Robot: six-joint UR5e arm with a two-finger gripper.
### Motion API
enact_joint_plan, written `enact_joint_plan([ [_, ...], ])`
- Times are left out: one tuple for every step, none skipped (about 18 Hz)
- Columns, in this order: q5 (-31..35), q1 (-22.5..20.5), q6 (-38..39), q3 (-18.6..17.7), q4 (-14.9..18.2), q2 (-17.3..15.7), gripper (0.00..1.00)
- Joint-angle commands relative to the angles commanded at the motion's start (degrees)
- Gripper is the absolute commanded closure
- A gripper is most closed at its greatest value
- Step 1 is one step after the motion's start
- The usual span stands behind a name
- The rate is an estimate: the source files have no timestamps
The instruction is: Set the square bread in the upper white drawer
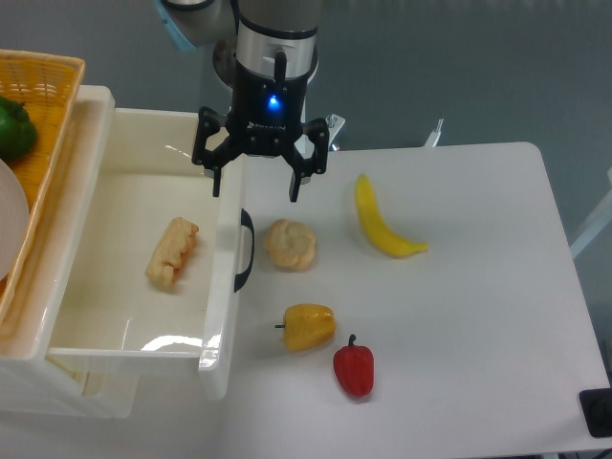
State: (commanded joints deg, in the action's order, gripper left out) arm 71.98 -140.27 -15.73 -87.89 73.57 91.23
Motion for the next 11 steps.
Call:
enact_joint_plan([
  [0.2,0.0,-0.5,0.0,0.0,0.0,0.00],
  [0.1,-0.6,-2.7,-0.1,0.2,0.1,0.00],
  [0.0,-1.0,-3.5,-0.1,0.3,0.1,0.00],
  [0.0,-1.1,-3.6,-0.1,0.3,0.1,0.00],
  [0.1,-1.1,-3.6,-0.1,0.2,0.1,0.00],
  [0.2,-1.1,-3.7,-0.1,0.2,0.2,0.00],
  [0.3,-1.4,-3.7,-0.1,0.1,0.3,0.00],
  [0.3,-1.8,-3.7,-0.1,0.1,0.3,0.00],
  [0.4,-1.9,-3.7,-0.1,0.2,0.4,0.00],
  [1.6,-1.9,-3.7,-0.2,0.3,0.4,0.00],
  [3.6,-1.8,-3.5,-0.9,0.2,0.3,0.00],
])
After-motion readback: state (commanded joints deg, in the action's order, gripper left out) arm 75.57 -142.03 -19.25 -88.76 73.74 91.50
